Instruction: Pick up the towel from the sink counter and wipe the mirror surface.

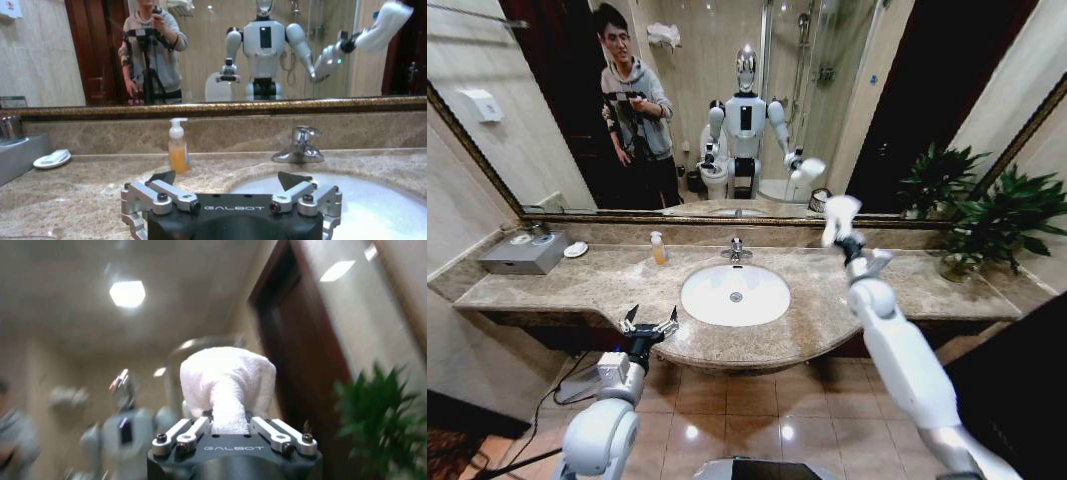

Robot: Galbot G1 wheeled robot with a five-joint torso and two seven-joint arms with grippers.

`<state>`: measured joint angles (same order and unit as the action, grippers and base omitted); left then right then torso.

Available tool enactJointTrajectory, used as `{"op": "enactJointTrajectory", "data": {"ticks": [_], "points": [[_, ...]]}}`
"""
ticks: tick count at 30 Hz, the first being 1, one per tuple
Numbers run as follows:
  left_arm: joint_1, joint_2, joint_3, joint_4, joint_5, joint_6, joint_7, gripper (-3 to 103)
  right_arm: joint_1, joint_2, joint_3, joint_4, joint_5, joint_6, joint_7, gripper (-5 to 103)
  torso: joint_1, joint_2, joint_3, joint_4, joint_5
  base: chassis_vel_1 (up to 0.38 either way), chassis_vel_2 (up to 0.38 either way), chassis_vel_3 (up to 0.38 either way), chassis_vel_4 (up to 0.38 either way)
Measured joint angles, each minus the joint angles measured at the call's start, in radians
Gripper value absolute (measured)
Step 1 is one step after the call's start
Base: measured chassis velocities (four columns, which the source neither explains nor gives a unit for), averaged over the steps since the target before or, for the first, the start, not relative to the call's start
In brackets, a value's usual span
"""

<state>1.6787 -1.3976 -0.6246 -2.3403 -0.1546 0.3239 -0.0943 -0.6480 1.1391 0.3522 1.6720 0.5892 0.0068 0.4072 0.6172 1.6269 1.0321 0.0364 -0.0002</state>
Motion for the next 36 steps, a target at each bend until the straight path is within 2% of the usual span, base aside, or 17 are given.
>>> {"op": "enactJointTrajectory", "data": {"ticks": [2,5,10,13,22,36], "points": [[0.000,0.000,0.000,0.000,0.000,0.000,0.000,100,0.040,-0.003,-0.010,0.032,0.009,0.012,0.045,17,0.000,0.000,0.000,-0.0001,0.0001,0.000,0.000,0.000,0.000],[0.000,0.000,0.000,0.000,0.000,0.000,0.000,100,0.047,-0.009,-0.020,0.059,0.014,0.025,0.047,17,0.000,0.000,0.000,0.0001,0.0001,0.000,0.000,0.000,0.000],[0.000,0.000,0.000,0.000,0.000,0.000,0.000,100,0.061,-0.023,-0.019,0.131,0.025,0.044,-0.004,17,0.000,0.000,0.000,-0.0003,0.0000,0.000,0.000,0.000,0.000],[0.000,0.000,0.000,0.000,0.000,0.000,0.000,100,0.083,-0.032,-0.018,0.172,0.006,0.017,-0.046,17,0.000,0.000,0.000,-0.0004,0.0001,0.000,0.000,0.000,0.000],[0.000,0.000,0.000,0.000,0.000,0.000,0.000,100,0.125,-0.027,-0.063,0.174,-0.029,0.027,-0.123,17,0.000,0.000,0.000,0.0000,0.0001,0.000,0.000,0.000,0.000],[0.000,0.000,0.000,0.000,0.000,0.000,0.000,100,0.158,-0.019,-0.089,0.152,-0.044,0.047,-0.158,17,0.000,0.000,0.000,0.0000,-0.0001,-0.043,0.040,0.049,-0.050]]}}
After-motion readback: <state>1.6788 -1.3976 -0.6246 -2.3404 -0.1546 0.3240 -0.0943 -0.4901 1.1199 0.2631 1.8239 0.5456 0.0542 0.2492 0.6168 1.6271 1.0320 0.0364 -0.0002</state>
